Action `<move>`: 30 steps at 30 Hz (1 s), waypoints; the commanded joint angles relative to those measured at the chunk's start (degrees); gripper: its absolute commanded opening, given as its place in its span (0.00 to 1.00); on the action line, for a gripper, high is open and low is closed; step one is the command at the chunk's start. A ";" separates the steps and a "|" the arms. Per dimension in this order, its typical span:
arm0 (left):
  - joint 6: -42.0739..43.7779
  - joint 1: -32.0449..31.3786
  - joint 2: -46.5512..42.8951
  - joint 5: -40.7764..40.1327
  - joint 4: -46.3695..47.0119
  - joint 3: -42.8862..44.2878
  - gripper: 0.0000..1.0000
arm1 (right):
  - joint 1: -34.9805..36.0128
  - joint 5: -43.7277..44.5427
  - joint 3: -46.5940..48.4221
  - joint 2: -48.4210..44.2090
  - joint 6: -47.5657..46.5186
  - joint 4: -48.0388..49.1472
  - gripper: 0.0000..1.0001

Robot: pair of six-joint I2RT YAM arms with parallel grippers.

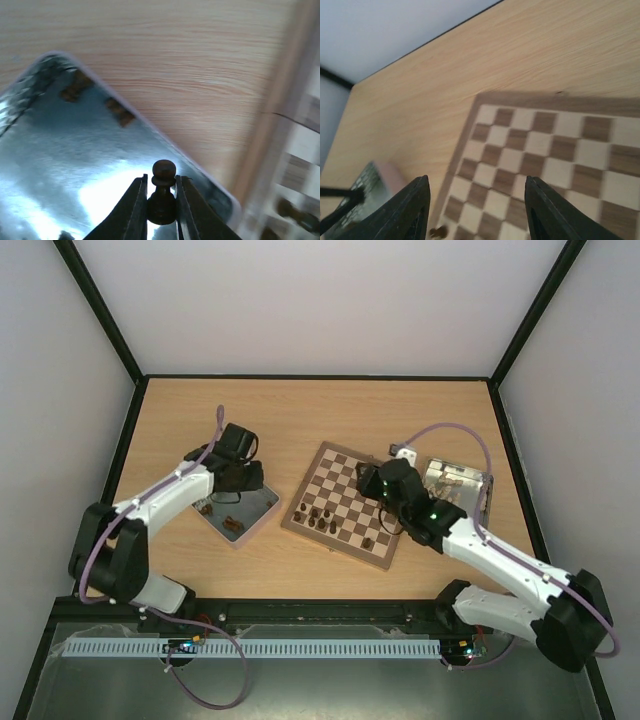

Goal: Set up the chess pieces on the board
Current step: Pick up the chess piece from the storage box, then place the chess piece on the chessboard.

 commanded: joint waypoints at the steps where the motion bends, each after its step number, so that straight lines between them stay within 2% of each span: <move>1: 2.49 -3.69 -5.90 5.94 1.92 -0.84 0.12 | -0.08 -18.18 5.11 5.82 -3.71 4.64 0.52; 6: 4.14 -9.69 -10.97 12.34 12.57 -3.54 0.10 | -0.63 -32.05 8.20 9.65 -5.41 6.39 0.56; 8: 5.55 -12.99 -12.72 13.47 17.35 -4.88 0.10 | -2.05 -35.70 7.21 9.22 -4.85 7.64 0.60; 13: 10.72 -20.02 -14.90 13.88 25.76 -6.81 0.10 | -5.64 -49.79 5.58 8.90 -3.74 11.16 0.62; 17: 17.76 -24.87 -15.51 10.36 28.33 -6.45 0.09 | -6.37 -50.95 9.30 9.21 -8.66 1.53 0.60; 21: 24.56 -26.63 -15.89 8.74 30.51 -6.58 0.11 | -8.34 -50.95 9.70 6.91 -11.48 -5.00 0.57; 26: 29.96 -27.27 -16.64 10.21 32.58 -7.00 0.11 | -8.67 -56.30 9.74 4.92 -13.10 -7.81 0.51; 30: 31.91 -27.83 -18.03 10.86 33.78 -8.13 0.12 | -8.67 -58.27 9.60 4.33 -12.79 -7.85 0.41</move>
